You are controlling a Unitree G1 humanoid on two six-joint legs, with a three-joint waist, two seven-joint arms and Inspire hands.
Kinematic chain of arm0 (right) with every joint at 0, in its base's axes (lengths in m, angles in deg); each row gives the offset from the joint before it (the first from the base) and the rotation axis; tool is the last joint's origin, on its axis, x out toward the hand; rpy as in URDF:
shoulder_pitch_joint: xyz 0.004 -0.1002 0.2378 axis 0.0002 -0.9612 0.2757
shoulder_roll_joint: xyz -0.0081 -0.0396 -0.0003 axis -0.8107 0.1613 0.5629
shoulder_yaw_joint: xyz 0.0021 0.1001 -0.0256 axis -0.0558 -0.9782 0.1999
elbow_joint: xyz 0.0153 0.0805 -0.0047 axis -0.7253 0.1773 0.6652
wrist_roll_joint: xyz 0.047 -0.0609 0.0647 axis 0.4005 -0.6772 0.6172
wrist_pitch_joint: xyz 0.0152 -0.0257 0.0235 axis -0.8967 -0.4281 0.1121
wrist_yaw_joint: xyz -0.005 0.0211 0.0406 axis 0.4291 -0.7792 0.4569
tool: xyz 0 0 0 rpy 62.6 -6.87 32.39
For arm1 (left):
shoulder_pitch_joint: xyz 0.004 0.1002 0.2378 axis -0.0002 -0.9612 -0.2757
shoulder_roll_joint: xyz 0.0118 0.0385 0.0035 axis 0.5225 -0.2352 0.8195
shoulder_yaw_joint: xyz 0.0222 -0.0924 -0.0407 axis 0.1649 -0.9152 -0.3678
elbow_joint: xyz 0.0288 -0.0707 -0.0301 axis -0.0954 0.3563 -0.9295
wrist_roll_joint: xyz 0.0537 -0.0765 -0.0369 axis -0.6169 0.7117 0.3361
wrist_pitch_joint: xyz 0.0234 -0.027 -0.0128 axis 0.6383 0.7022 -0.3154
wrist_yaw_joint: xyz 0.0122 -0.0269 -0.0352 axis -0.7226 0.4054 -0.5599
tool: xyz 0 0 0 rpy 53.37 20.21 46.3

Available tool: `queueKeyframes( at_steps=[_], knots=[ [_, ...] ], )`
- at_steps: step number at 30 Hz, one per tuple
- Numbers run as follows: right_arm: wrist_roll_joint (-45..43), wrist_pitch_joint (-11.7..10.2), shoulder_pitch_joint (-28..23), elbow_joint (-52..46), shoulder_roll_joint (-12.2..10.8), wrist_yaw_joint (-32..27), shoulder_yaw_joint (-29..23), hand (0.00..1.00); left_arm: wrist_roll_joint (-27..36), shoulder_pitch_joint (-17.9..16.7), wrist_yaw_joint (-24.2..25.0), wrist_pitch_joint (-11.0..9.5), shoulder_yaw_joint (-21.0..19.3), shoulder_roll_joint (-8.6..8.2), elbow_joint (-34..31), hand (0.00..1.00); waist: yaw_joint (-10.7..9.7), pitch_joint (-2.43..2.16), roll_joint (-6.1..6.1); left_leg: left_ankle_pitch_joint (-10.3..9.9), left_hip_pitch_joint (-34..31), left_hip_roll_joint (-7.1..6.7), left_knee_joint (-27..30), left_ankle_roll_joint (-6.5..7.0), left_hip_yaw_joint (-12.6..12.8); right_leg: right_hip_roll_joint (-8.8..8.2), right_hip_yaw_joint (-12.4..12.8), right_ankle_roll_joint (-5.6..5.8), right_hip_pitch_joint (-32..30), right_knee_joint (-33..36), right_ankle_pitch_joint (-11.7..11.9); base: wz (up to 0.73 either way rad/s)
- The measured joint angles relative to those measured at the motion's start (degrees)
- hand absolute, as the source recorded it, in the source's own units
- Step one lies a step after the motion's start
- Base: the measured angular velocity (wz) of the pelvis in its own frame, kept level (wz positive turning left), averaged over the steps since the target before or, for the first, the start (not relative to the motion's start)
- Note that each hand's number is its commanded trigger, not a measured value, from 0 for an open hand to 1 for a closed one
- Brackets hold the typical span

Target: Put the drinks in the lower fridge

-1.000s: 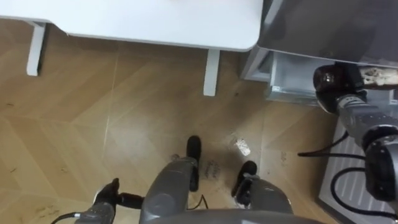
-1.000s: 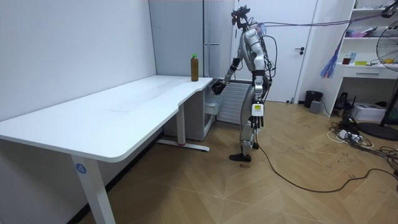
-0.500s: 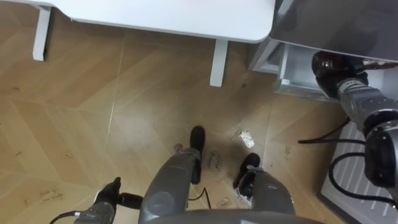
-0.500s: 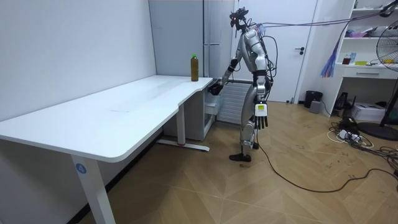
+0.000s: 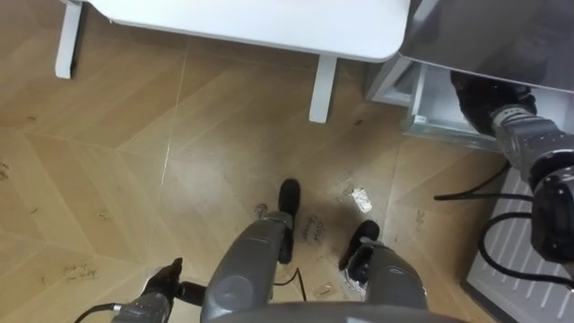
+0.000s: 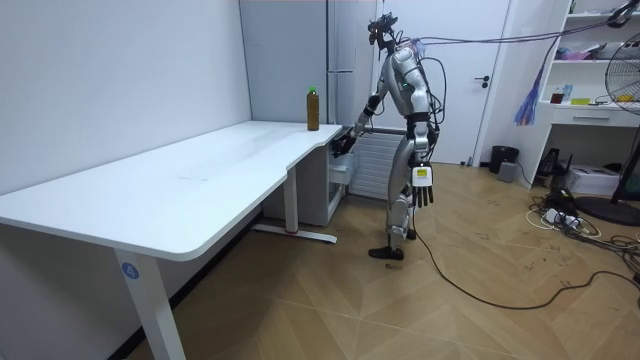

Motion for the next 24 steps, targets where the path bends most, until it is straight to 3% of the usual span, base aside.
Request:
queueKeyframes(
  at_steps=[9, 17, 24],
  knots=[
    [-1.7, 1.5, -0.1, 0.3, 0.6, -0.7, 0.8, 0.0, 0.0, 0.3, 0.0, 0.0, -1.1, 0.04, -0.8, 0.0, -1.3, 0.07, -0.22, 0.0, 0.0, 0.02, 0.2, 0.0, 0.0, 0.0, 0.1, -0.02, 0.0, 0.0, 0.0, 0.0],
    [-3.5, 4.2, -0.1, 1.8, 2.5, -0.9, 3.1, 0.0, 0.0, 1.3, -0.3, 0.1, -2.0, 1.44, -0.6, 0.0, -1.2, 0.06, -0.27, 0.0, 1.2, -0.08, 0.6, 0.01, -0.2, -0.11, 0.2, -0.04, 1.2, 0.9, 0.0, 0.0],
    [-3.7, 4.4, 0.0, 1.9, 2.9, -0.5, 2.9, 0.0, 0.5, 1.8, -0.3, 0.2, -3.2, 1.42, -0.6, 0.0, -1.2, 0.06, -0.29, 0.3, 1.5, -0.1, 1.0, 0.1, -0.3, -0.08, 0.5, -0.03, 1.4, 0.8, 0.0, 0.0]
  ],
)
